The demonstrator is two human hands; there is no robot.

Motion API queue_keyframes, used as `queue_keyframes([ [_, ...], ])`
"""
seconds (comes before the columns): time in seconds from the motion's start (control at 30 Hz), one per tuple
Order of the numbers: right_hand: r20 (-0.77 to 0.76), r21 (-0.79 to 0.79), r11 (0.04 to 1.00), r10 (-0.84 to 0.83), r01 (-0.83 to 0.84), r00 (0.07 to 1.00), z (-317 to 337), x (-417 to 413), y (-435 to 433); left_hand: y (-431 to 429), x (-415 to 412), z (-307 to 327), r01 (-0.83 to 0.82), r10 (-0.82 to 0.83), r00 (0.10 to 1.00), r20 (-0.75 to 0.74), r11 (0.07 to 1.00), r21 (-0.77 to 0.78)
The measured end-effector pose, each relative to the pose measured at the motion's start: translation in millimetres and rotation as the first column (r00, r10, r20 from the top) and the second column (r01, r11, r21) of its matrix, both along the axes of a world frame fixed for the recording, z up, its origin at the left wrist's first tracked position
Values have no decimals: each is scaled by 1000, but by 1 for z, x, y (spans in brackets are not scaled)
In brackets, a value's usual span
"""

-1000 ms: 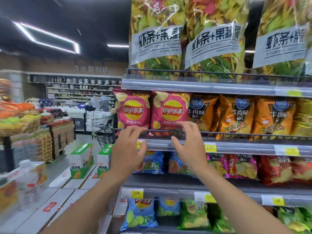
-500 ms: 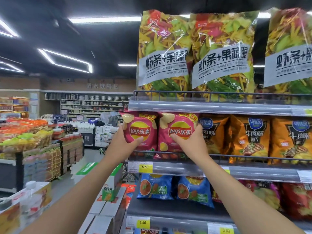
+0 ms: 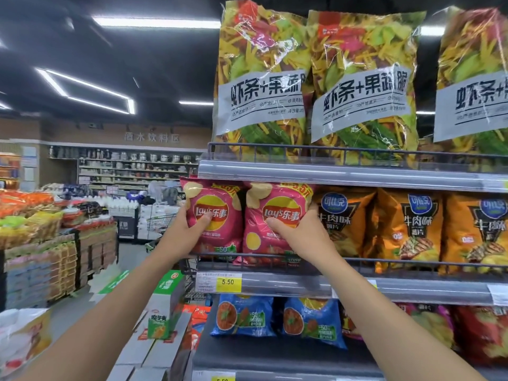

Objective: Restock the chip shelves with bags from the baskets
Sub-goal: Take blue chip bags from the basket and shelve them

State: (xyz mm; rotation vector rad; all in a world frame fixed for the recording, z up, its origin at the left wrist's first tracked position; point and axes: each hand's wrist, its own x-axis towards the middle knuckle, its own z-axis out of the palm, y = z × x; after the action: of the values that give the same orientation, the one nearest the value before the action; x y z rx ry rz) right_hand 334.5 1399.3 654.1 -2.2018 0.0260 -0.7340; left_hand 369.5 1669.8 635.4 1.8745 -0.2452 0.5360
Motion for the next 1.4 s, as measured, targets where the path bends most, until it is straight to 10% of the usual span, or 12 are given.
queue_keyframes([
  [1.0, 112, 118, 976, 172, -185, 979, -1, 6, -20, -7, 4, -4, 195, -182, 978, -99, 971, 139],
  [1.4, 188, 117, 968, 200, -224, 962, -9, -33, -65, -26, -37, -23, -364, 346, 916, 205, 930, 57],
])
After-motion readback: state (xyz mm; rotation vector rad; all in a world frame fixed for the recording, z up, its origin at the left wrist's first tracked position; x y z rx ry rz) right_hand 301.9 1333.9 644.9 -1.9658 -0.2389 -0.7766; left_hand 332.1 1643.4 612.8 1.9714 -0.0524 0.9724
